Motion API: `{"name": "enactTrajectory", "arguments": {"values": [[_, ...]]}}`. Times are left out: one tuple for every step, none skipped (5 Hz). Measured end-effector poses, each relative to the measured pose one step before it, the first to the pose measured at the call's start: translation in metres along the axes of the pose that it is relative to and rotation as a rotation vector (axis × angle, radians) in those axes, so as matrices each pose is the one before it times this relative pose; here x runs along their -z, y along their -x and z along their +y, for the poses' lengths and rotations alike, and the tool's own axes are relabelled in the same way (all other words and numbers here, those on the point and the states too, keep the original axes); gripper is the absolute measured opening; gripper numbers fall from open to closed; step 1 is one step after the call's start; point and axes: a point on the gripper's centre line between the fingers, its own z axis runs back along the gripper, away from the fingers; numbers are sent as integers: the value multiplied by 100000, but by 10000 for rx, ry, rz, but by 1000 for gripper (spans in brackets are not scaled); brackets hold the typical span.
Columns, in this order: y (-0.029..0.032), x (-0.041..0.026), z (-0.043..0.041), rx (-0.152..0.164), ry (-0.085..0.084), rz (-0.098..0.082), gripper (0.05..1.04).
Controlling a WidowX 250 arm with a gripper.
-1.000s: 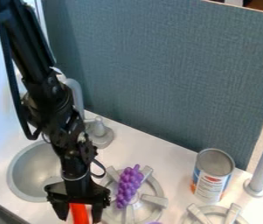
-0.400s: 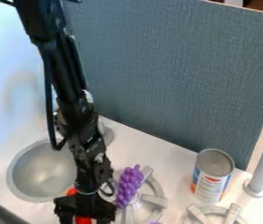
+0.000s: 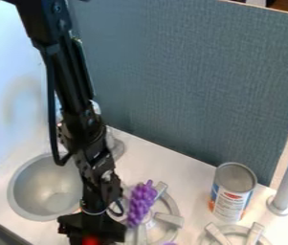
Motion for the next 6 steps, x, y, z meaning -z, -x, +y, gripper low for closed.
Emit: {"name": "enactTrajectory", "arguments": {"values": [[-96, -4714, 582, 693, 55, -921, 572], [-285, -4877, 141, 936, -19, -1096, 573], [-399, -3356, -2047, 1835, 198, -597, 571], [-1116, -1618, -4441, 1743, -89, -648, 571], [-1282, -185, -4521, 1599, -423, -130, 571], [-1146, -1517, -2355, 924, 400, -110, 571]]}}
